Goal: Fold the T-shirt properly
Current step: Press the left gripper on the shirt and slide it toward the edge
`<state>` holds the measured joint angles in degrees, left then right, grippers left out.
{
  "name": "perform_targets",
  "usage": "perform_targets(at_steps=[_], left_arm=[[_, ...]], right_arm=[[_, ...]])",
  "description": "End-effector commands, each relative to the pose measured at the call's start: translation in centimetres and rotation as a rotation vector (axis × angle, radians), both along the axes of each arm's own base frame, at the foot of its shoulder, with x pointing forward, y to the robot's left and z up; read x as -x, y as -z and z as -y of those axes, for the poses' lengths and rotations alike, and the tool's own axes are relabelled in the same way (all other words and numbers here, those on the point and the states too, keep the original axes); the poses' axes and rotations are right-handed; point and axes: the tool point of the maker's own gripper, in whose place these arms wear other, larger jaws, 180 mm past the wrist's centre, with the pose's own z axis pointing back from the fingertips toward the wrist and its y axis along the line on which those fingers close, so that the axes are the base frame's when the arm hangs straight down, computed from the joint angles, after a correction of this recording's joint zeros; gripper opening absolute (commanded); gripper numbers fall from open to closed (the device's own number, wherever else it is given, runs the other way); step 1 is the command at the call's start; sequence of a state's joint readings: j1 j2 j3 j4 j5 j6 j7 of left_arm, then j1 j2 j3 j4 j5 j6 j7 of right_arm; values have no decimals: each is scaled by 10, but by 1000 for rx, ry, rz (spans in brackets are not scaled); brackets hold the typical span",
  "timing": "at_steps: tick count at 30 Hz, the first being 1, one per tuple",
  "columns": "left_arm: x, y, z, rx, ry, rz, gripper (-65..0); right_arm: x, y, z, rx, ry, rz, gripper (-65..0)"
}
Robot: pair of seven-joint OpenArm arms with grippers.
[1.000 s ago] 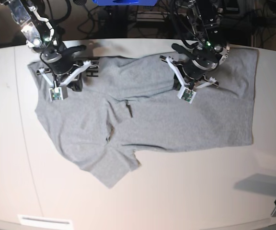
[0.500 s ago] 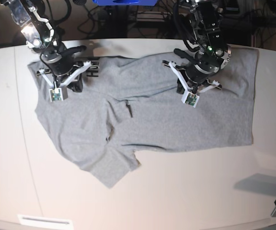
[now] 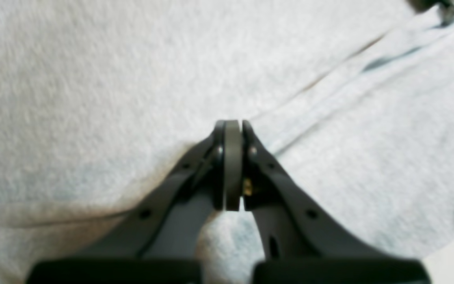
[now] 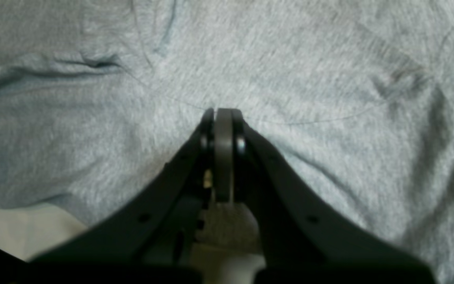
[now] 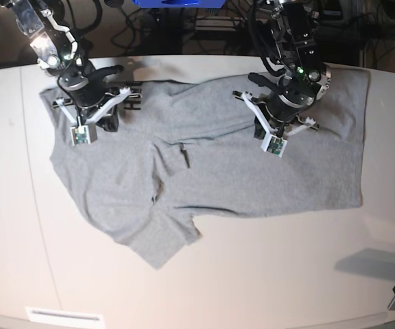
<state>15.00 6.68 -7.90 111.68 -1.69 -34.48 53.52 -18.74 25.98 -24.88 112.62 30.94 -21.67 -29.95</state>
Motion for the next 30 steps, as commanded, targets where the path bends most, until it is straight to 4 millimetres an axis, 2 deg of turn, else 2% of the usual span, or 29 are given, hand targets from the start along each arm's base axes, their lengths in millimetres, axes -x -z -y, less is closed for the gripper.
perform_targets(at_steps=[1, 7, 11, 17, 22, 26, 30], left_arm=[[-1, -6, 2, 12, -3, 25, -650], [11, 1, 0, 15, -12, -5, -650], [12, 2, 0, 12, -12, -9, -650], [2, 2, -3, 10, -13, 1, -650], [-3, 20, -7, 15, -11, -43, -650], [-4, 22, -27, 10, -76, -43, -650], [-16, 13, -38, 1, -102, -12, -650]], right_arm=[[-6, -9, 1, 0, 1, 41, -649], [-7, -10, 1, -1, 3, 44, -649], [-7, -10, 1, -2, 3, 43, -649], [-6, -9, 0, -3, 0, 40, -649], [-4, -8, 0, -3, 0, 34, -649], [-2, -6, 2, -1, 4, 28, -649], [-1, -6, 1, -2, 3, 28, -649]])
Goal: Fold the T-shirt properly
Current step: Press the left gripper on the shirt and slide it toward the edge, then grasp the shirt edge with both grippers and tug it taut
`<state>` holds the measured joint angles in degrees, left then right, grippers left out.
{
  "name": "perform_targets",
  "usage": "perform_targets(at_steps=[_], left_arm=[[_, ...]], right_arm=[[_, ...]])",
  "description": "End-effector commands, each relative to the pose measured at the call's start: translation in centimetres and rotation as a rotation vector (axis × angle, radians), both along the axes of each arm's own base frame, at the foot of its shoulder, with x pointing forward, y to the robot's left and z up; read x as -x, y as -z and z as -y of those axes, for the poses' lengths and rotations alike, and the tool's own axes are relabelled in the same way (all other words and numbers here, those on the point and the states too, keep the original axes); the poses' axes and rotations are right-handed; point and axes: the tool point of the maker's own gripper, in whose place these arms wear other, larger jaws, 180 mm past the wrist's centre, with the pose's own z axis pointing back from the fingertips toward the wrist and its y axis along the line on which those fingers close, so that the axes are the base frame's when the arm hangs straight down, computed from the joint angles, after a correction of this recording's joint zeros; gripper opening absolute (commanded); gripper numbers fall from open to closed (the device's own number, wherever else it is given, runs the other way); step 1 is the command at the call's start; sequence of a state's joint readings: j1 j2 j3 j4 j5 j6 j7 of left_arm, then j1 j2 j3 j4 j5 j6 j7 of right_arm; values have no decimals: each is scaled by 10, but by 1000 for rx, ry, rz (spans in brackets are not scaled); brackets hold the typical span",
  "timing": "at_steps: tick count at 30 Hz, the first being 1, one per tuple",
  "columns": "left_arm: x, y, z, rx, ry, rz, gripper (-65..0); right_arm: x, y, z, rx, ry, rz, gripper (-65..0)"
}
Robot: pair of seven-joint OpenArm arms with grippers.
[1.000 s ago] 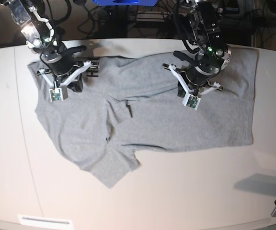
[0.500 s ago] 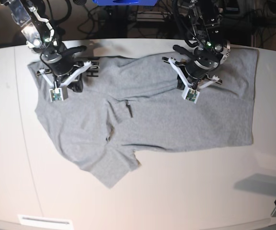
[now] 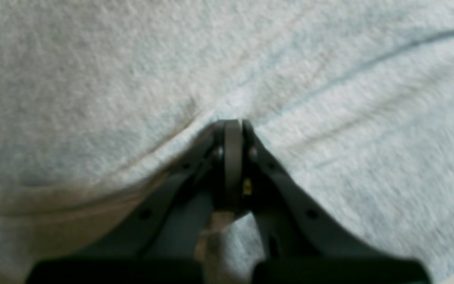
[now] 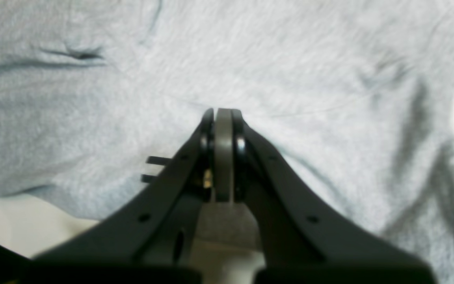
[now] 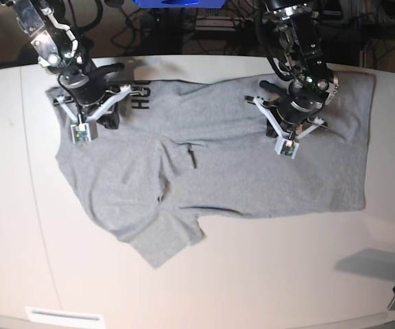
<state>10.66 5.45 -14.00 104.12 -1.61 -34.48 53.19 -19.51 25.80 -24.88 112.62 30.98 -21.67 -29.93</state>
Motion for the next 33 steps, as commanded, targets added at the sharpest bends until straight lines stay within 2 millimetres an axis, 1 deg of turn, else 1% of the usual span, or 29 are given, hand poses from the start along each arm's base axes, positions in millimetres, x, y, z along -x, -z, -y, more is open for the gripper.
perform_targets(at_steps=[1, 5, 7, 10, 15, 18, 21, 24, 26, 30, 32, 33], left_arm=[[-9, -11, -4, 1, -14, 44, -650], [-17, -17, -13, -13, -25, 66, -650], [-20, -19, -12, -13, -22, 73, -650], [-31, -26, -13, -11, -25, 99, -650], [-48, -29, -12, 2, -26, 117, -650], [-51, -36, -18, -15, -25, 134, -650], [-53, -63, -22, -56, -22, 203, -650], [-37, -89, -32, -111, -39, 263, -650], [-30, -88, -39, -123, -55, 257, -650], [-8, -75, -79, -150, -171, 203, -650], [1, -72, -94, -163, -212, 185, -650], [10, -67, -99, -173, -223, 162, -650]], right_arm=[[-6, -9, 2, 2, 2, 41, -649], [-6, -9, 1, 1, -1, 41, -649], [-6, -9, 1, 2, -2, 40, -649], [-6, -9, 1, 2, -2, 40, -649], [-6, -8, 1, 3, -2, 38, -649], [-5, -8, 1, 3, -2, 37, -649], [-5, -8, 0, 2, -3, 36, -649], [-5, -8, 0, 1, -4, 37, -649], [-6, -9, 0, 1, -4, 39, -649], [-6, -9, 1, 5, -3, 41, -649], [-7, -9, 1, 5, -3, 42, -644], [-8, -10, 2, 6, 0, 44, -641]])
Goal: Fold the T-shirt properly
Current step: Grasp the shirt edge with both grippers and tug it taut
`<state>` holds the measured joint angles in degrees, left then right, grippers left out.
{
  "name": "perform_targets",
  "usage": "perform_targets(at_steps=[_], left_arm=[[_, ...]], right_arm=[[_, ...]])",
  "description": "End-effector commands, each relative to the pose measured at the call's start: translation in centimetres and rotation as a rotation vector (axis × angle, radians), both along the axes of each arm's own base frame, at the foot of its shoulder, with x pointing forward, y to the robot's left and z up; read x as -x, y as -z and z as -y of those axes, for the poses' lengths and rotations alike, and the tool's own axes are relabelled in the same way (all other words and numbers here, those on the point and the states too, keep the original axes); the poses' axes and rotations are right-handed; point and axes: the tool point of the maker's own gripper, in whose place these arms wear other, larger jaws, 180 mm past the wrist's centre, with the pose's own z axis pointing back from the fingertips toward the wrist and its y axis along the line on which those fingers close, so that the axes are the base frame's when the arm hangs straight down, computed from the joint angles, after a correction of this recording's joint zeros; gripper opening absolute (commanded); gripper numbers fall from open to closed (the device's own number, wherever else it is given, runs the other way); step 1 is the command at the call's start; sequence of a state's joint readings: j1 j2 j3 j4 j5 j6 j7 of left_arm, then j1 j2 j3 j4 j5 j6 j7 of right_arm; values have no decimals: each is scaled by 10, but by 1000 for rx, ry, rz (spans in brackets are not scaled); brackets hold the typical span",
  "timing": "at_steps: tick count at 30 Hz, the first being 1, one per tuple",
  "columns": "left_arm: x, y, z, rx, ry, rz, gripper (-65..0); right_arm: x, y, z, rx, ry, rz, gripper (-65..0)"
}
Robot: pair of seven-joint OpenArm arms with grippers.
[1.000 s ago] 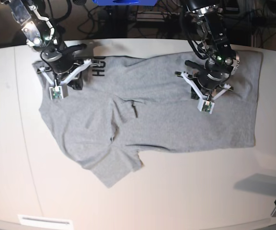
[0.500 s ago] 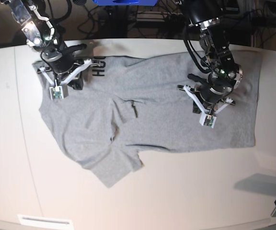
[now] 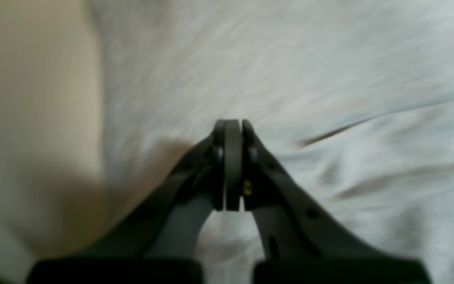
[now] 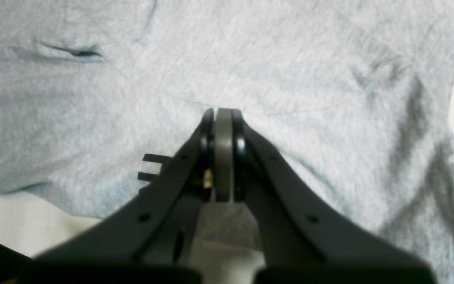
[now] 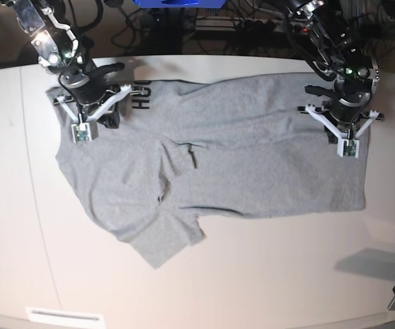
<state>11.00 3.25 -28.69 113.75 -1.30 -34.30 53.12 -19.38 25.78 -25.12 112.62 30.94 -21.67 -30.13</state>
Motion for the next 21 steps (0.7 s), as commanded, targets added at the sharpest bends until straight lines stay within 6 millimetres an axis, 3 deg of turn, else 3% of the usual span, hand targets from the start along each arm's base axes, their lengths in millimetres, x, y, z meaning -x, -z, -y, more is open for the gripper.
perform_targets(at_steps=[1, 5, 12, 21], left_arm=[[3, -6, -2, -19, 17, 14, -650], [22, 7, -1, -22, 38, -49, -640], [37, 17, -3, -17, 28, -89, -450], [45, 41, -10, -3, 31, -164, -447]], right_arm=[[-8, -10, 3, 7, 4, 47, -640], [-12, -12, 4, 7, 5, 57, -615], [-9, -8, 2, 16, -11, 12, -432], [-5, 15, 13, 53, 2, -60, -428]])
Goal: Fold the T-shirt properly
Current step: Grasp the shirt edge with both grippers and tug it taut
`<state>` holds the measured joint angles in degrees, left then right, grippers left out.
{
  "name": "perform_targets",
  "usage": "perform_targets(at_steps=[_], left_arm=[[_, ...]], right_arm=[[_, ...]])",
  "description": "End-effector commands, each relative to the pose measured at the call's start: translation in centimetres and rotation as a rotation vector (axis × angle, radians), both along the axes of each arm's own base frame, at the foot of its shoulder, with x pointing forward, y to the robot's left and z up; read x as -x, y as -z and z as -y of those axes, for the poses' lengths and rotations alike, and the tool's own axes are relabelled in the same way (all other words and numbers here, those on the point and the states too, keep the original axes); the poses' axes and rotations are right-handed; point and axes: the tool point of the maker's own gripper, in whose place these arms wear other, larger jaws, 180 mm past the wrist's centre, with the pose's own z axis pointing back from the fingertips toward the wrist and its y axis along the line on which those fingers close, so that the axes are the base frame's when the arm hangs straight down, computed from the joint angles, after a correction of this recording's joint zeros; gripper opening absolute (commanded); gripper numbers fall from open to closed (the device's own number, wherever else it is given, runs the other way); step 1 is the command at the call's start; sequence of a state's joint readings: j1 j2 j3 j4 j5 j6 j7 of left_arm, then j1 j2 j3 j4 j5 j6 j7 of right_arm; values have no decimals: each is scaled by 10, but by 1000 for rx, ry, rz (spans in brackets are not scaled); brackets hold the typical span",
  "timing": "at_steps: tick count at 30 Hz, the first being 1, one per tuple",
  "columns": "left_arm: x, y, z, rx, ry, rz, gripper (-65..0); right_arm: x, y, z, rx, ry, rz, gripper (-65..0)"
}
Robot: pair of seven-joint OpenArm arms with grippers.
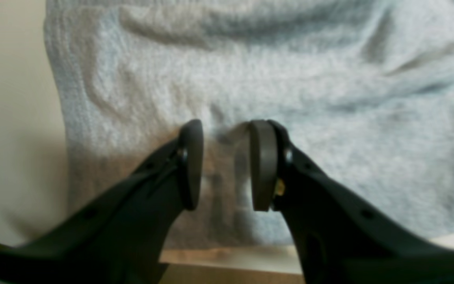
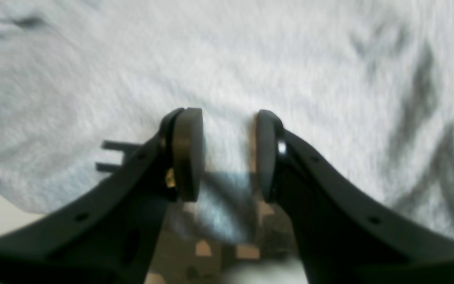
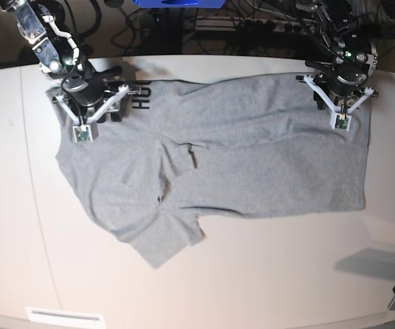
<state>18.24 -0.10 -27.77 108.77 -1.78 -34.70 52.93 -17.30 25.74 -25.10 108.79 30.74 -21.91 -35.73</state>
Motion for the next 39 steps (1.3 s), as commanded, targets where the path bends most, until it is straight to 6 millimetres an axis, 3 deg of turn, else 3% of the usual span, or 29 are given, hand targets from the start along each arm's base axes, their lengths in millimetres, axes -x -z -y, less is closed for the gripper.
perform_targets(at_steps=[1, 13, 22, 30, 39], left_arm=[[-3, -4, -5, -12, 7, 14, -447], [10, 23, -45, -78, 40, -59, -447], [15, 16, -19, -82, 145, -69, -447], [13, 12, -21, -92, 146, -60, -447], [10, 11, -21, -93, 146, -52, -447]], right_arm=[[-10, -10, 3, 4, 0, 51, -428], [-4, 11, 14, 37, 19, -2, -428], [1, 24, 11, 23, 49, -38, -428], [5, 15, 7, 5, 62, -29, -428], [11, 16, 20, 25, 171, -57, -428]])
